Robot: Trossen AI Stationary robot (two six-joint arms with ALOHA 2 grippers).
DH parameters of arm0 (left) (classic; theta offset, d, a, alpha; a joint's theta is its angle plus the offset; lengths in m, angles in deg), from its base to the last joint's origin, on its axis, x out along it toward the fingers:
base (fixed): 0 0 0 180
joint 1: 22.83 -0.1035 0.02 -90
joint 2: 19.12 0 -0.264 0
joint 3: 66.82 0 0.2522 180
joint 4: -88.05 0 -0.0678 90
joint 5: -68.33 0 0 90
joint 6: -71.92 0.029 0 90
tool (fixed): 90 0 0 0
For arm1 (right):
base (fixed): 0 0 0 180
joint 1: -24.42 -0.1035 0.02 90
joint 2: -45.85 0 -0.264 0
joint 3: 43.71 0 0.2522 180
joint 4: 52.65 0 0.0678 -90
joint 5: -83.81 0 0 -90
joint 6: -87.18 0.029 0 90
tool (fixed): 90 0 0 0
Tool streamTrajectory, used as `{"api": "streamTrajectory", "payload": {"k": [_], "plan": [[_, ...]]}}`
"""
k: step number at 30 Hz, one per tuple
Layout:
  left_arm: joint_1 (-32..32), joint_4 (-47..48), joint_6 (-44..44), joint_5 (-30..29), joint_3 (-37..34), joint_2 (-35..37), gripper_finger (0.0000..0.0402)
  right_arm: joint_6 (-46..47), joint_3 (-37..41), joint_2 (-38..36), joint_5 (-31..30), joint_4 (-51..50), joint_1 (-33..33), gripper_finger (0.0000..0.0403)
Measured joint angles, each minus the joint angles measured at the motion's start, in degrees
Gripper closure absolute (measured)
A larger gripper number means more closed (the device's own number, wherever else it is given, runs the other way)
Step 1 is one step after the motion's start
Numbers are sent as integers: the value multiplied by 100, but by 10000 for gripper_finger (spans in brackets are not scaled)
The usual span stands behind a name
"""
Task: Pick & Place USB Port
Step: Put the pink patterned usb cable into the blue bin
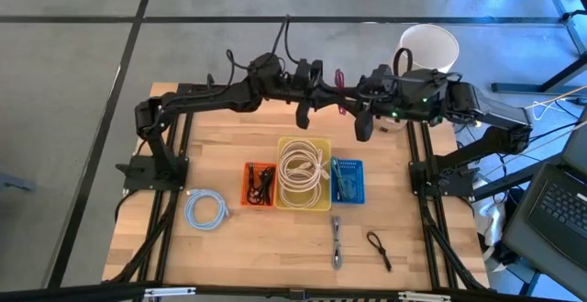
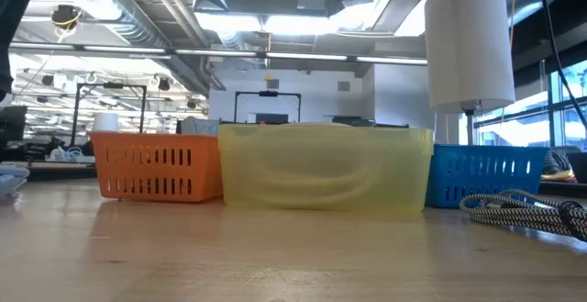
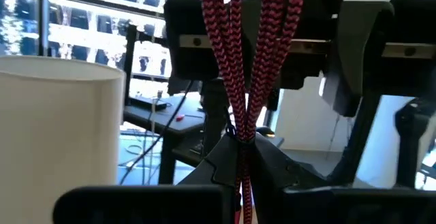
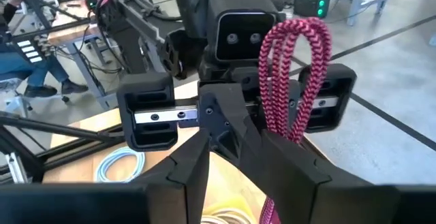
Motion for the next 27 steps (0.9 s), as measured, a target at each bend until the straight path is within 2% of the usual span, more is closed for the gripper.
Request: {"api": "streamTrajectory", "payload": {"k": [9, 13, 27], "plan": [[57, -7, -67, 140, 8, 0, 389, -154, 0, 44, 16, 28, 4, 307], [53, 28, -63, 181, 12, 0, 389, -237, 0, 46, 14, 29, 4, 311], [-61, -23, -210, 340, 13, 2, 389, -125, -97, -81, -99, -397, 13, 223]]}}
